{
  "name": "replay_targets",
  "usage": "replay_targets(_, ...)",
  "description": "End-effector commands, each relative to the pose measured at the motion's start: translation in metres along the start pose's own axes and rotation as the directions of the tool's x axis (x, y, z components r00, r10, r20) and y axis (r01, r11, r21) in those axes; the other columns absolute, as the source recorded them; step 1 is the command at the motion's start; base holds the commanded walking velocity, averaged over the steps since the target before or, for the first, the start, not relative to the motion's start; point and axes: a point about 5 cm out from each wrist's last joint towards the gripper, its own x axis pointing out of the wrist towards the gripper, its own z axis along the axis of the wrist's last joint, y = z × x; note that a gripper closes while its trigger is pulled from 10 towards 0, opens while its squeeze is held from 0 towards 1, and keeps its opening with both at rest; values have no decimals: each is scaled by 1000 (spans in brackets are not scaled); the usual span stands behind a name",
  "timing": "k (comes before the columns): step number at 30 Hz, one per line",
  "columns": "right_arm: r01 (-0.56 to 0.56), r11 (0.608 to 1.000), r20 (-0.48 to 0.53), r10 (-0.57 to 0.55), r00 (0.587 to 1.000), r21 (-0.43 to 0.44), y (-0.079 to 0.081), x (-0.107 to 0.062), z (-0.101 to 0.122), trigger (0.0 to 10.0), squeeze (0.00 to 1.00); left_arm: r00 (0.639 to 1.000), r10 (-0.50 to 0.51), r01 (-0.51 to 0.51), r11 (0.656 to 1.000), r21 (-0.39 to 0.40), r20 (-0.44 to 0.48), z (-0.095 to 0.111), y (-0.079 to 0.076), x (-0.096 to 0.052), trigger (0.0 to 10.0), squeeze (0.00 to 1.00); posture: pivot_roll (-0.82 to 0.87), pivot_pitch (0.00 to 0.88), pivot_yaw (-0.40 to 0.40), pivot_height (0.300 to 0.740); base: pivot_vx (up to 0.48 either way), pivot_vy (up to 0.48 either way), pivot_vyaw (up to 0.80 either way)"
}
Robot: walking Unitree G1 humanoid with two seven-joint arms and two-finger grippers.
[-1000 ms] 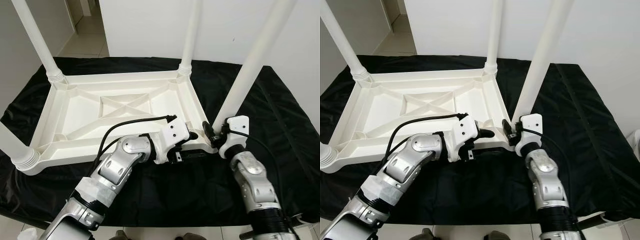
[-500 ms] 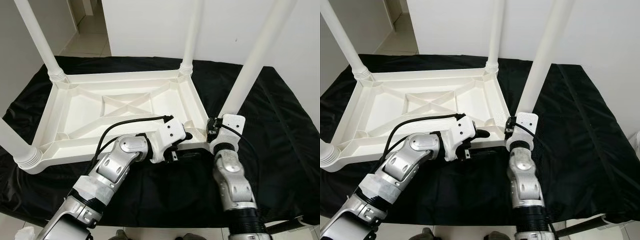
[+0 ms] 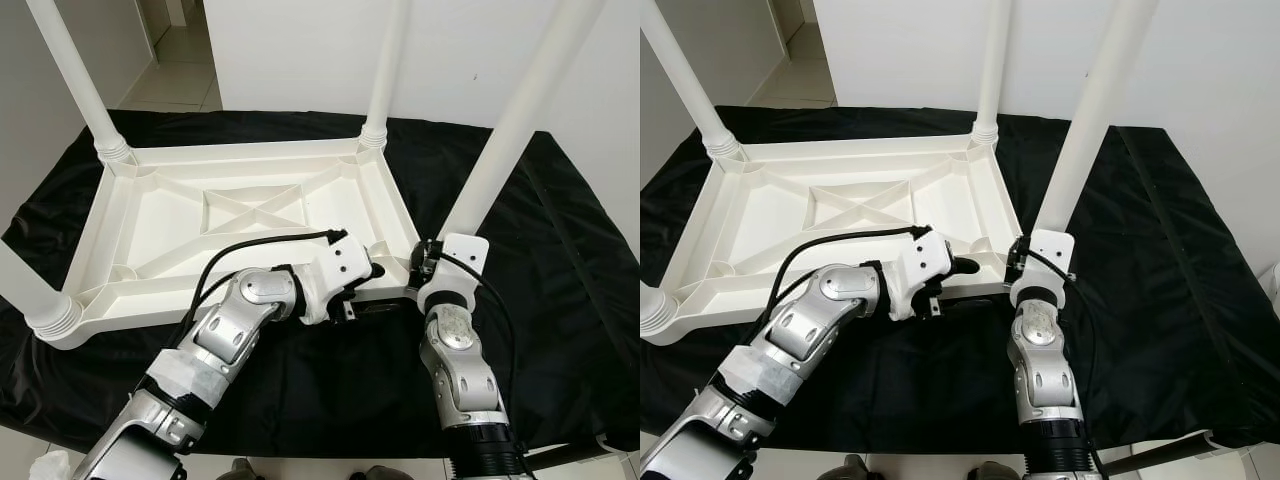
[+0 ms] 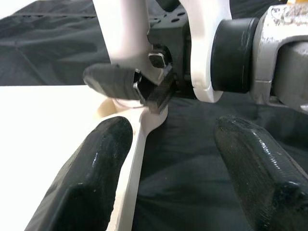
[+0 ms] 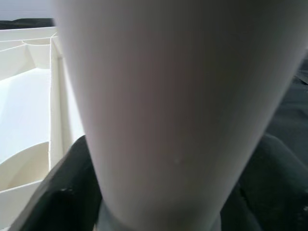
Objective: Building children table
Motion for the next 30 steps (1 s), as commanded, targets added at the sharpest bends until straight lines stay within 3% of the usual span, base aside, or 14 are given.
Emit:
replay_targets(1,17,1000,-10,-17,1000,13,-4,-2,-3,10000,1000,1000,-1,1,1000,25,-7,2,2,1,10000,0,-41,4,-7,740,0,0,0)
replay_targets(10,-74,997,-5,74,997,-5,-9,-7,-6,10000,1000,1000,5,-5,1000,24,1,3,2,3,10000,0,-44,0,-2,740,0,0,0)
replay_targets(11,-139,990,-6,139,990,3,-9,-9,-7,10000,0,1000,3,-3,1000,27,1,3,2,3,10000,0,-45,0,-1,740,0,0,0)
replay_targets(15,-235,972,11,235,972,-5,-14,-12,-6,10000,0,1000,-3,3,1000,29,1,3,2,3,10000,0,-46,0,0,740,0,0,0)
replay_targets(18,-382,920,54,388,920,-85,-26,-15,-1,10000,0,1000,-13,13,999,32,4,4,1,3,10000,0,-41,0,-1,740,0,0,0)
replay_targets(27,-453,887,72,460,885,-88,-42,-8,3,10000,0,1000,-22,22,999,23,21,6,0,2,10000,0,-45,0,-2,740,0,0,0)
replay_targets(28,-498,859,74,508,858,-119,-43,1,7,10000,0,999,-37,36,999,19,23,5,-2,3,10000,0,-48,0,-1,740,0,0,0)
replay_targets(30,-510,851,75,521,850,-127,-43,3,8,10000,0,999,-42,41,999,17,23,5,-3,4,10000,0,-48,0,-1,740,0,0,0)
